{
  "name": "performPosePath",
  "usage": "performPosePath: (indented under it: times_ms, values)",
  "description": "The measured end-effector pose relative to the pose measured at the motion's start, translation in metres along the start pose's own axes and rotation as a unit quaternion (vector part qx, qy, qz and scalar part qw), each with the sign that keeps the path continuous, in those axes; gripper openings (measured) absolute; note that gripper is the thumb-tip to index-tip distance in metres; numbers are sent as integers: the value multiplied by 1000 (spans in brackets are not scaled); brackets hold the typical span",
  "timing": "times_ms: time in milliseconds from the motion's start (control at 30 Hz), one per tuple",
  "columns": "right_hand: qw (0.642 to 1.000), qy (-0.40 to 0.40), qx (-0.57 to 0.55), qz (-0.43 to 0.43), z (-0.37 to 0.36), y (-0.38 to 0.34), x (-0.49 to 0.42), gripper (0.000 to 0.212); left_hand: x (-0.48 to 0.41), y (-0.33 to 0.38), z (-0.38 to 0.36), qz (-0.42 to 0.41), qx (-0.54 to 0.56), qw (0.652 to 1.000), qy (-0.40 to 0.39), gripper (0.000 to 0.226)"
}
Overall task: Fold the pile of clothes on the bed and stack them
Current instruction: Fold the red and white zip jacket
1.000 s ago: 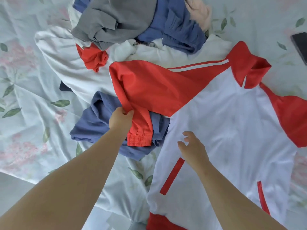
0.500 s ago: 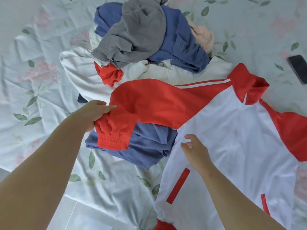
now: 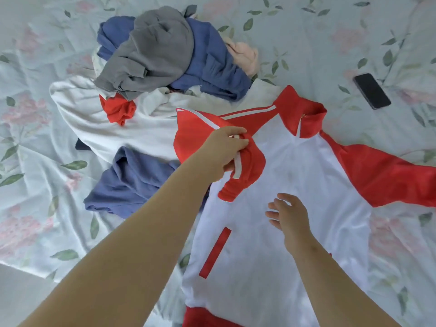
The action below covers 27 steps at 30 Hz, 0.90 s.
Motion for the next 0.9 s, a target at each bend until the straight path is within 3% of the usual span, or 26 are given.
performPosePath:
  times_ms: [133,200,300,400,467,567,633,700,800,900]
  values:
    - [998,48,-40,-24,66,25,-13,17,0,-41,-82,89,-26,977,-190,54]
    - [996,68,-47,-43,89,41,-22,17,-4,-70,-98,100,-57,972,-204,55]
    - [994,86,-36,-64,109,66,-40,16,-11,-107,-101,132,-47,986,-90,42]
    - [994,68,65,-58,112,83,-57,27,-22,-137,-86,155,-19,984,79,38]
    - [992,68,104,-31,108,88,-68,48,-28,-151,-71,169,19,972,164,41]
    - [992,101,62,-37,102,86,-87,75,-39,-161,-49,173,93,946,256,47]
    - [991,121,16,-58,100,83,-103,79,-47,-162,-37,158,120,924,328,52]
    - [990,124,16,-69,102,79,-119,65,-53,-162,-30,147,155,896,390,49]
    - [990,90,104,-20,111,67,-134,24,-60,-164,-33,138,191,885,402,23]
    - [976,194,99,18,140,60,-145,23,-65,-166,-61,123,131,930,321,3]
Point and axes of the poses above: each hand's wrist, its own x-axis away from the middle knuckle, its own z-axis out of the back of the hand, y = z × x, the point moved 2 cm from there along -x, towards the middle knuckle, and after that the axes turned 9 degrees about x, right-handed, at the moved point
